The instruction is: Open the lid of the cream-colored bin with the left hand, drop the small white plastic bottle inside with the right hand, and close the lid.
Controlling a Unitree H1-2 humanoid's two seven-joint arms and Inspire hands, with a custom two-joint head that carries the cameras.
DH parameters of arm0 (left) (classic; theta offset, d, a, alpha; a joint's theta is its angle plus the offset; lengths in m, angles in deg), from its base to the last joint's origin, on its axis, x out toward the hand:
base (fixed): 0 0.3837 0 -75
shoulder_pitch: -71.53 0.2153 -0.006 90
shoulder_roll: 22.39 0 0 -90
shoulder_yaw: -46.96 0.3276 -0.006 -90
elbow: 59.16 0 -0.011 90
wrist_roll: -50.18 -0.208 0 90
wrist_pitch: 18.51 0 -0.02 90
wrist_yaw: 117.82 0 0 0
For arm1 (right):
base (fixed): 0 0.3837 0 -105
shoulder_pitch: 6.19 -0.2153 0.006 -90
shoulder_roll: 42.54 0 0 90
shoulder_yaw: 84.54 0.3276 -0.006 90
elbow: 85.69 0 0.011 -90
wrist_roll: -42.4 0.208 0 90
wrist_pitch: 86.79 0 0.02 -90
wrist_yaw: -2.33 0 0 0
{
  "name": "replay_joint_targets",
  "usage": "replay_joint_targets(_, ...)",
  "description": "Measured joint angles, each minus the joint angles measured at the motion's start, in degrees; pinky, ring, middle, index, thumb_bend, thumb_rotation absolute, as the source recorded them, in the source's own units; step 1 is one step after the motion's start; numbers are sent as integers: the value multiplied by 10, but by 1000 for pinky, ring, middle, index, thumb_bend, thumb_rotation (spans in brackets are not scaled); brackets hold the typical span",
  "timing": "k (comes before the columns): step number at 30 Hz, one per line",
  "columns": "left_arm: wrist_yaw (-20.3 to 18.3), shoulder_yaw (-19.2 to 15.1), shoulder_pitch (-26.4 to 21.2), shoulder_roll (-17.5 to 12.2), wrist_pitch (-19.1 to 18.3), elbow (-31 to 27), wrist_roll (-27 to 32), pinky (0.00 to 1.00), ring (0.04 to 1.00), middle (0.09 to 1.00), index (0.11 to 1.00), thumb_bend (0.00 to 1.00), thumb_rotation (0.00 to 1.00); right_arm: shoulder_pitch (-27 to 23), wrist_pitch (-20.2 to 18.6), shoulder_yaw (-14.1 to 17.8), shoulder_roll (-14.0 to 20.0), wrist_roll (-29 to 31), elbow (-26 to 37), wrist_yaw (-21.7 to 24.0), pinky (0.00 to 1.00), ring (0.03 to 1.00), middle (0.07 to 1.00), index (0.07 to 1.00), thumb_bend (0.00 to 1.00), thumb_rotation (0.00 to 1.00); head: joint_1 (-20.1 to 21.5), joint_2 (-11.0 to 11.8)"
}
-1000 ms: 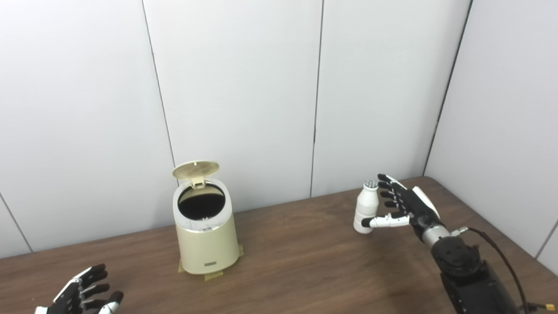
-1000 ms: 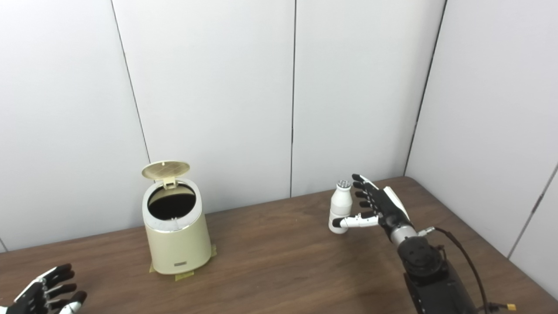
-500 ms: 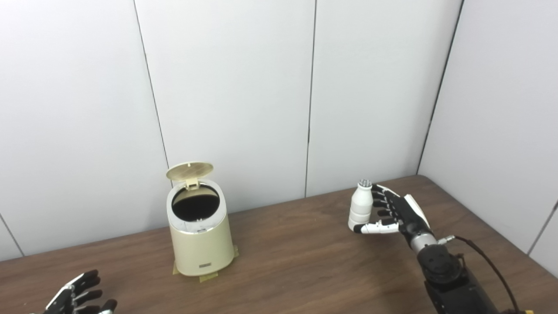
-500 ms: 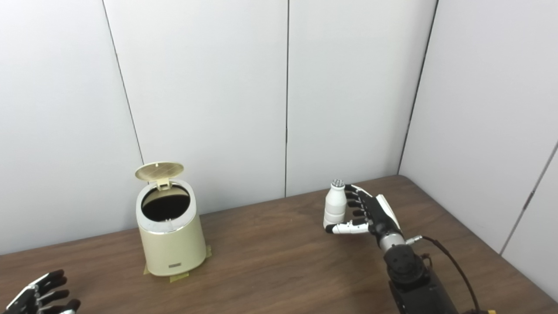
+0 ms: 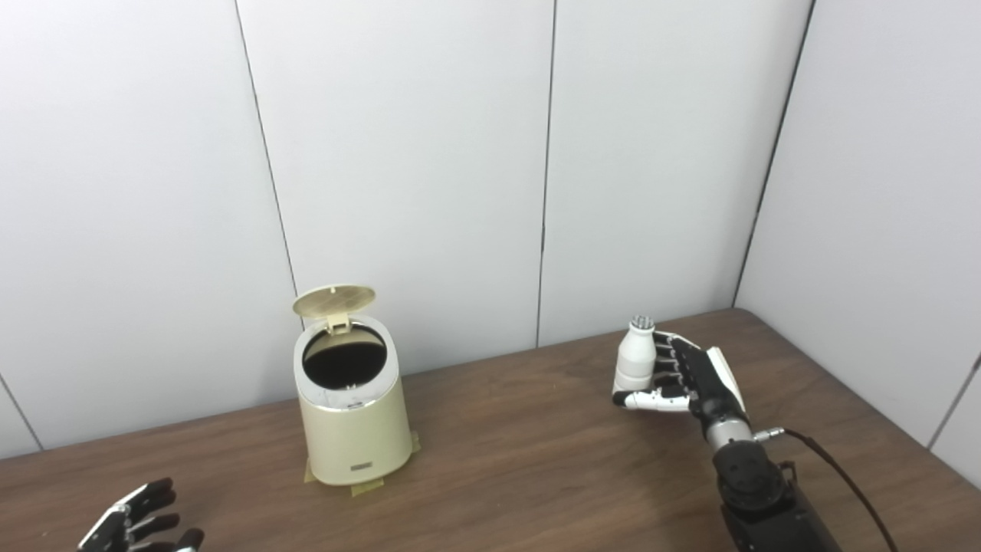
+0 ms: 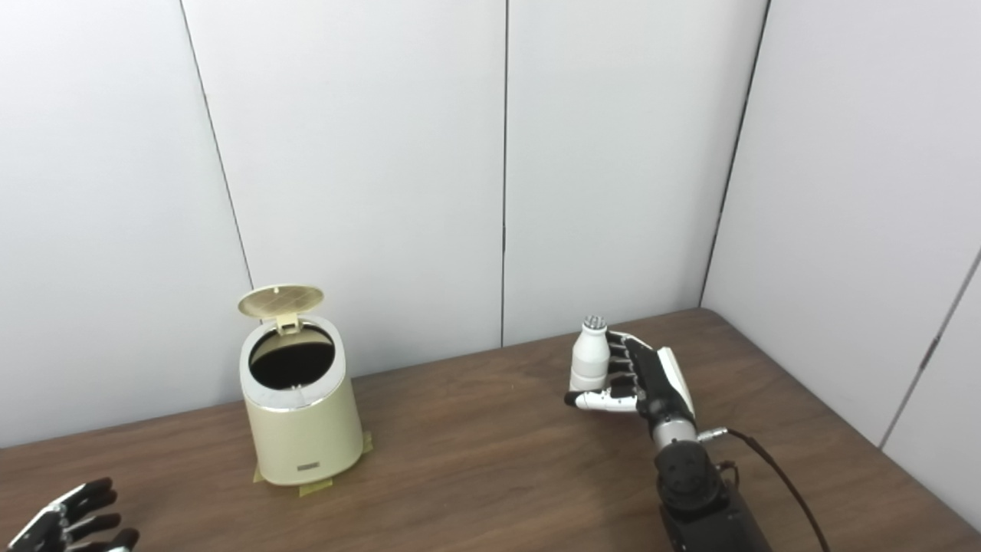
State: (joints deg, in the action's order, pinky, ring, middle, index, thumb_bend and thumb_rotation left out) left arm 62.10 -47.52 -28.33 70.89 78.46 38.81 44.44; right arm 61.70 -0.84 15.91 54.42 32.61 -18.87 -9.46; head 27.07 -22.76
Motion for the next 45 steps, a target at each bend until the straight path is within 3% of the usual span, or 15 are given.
replay_joint_targets(3, 0, 0, 0, 0, -1, -1, -1, 642, 745, 807, 828, 498, 75, -5, 11, -2, 0, -7, -13, -11, 435, 533, 623, 703, 705, 0, 0, 0)
replay_joint_targets(5, -1, 1, 0, 0, -2, -3, -2, 667, 757, 811, 833, 501, 83, -5, 24, -2, 0, -8, -17, -20, 378, 447, 493, 617, 569, 0, 0, -2)
replay_joint_targets(9, -2, 0, 1, 0, -4, -6, -1, 663, 756, 809, 831, 502, 68, -14, 46, -1, -1, -19, -43, -53, 303, 351, 423, 530, 524, 0, 0, -4)
replay_joint_targets(15, -2, 0, 1, 0, -14, -8, -2, 669, 760, 814, 837, 485, 10, -17, 67, -1, -4, -21, -52, -76, 300, 341, 414, 523, 521, 0, 0, -4)
replay_joint_targets(24, -2, 0, 1, 0, -18, -10, -4, 679, 759, 812, 836, 489, 0, -17, 78, -4, -13, -31, -48, -88, 305, 353, 428, 521, 523, 0, -4, -8)
replay_joint_targets(36, 0, 6, 6, 2, -31, -28, -22, 678, 758, 808, 832, 494, 0, -19, 59, -40, -46, -59, 104, -72, 292, 349, 430, 525, 523, 0, -40, -5)
replay_joint_targets(45, 6, 10, 5, 13, -16, -16, -25, 674, 740, 791, 824, 531, 0, -83, 30, -72, -92, -73, 149, -40, 287, 352, 436, 520, 525, 0, -75, 3)
